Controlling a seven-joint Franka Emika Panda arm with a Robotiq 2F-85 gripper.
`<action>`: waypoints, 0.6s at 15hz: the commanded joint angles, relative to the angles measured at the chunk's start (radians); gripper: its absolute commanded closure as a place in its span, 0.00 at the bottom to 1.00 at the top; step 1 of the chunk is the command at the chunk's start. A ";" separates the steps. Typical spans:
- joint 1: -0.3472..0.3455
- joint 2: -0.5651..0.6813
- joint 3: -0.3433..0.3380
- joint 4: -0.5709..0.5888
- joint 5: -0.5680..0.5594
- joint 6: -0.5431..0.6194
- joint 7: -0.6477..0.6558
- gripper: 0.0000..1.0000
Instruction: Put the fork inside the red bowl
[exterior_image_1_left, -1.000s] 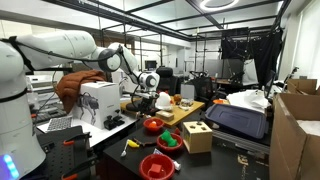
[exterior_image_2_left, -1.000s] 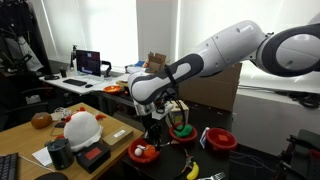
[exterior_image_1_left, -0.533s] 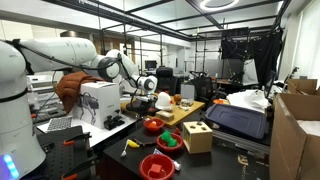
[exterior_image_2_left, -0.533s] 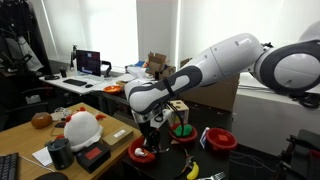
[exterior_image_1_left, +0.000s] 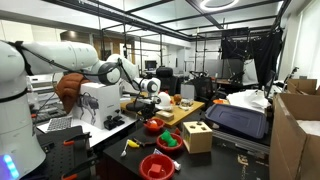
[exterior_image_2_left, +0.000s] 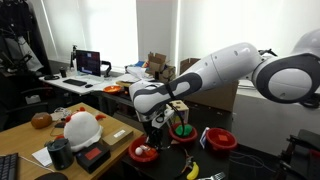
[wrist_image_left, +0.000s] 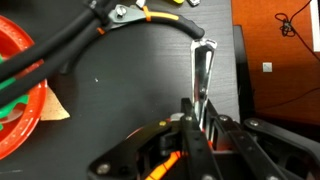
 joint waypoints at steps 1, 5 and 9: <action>0.003 0.000 -0.006 0.029 0.004 -0.032 0.048 0.97; 0.001 0.000 0.007 0.048 0.015 -0.042 0.044 0.97; 0.003 -0.001 0.033 0.096 0.034 -0.048 0.025 0.97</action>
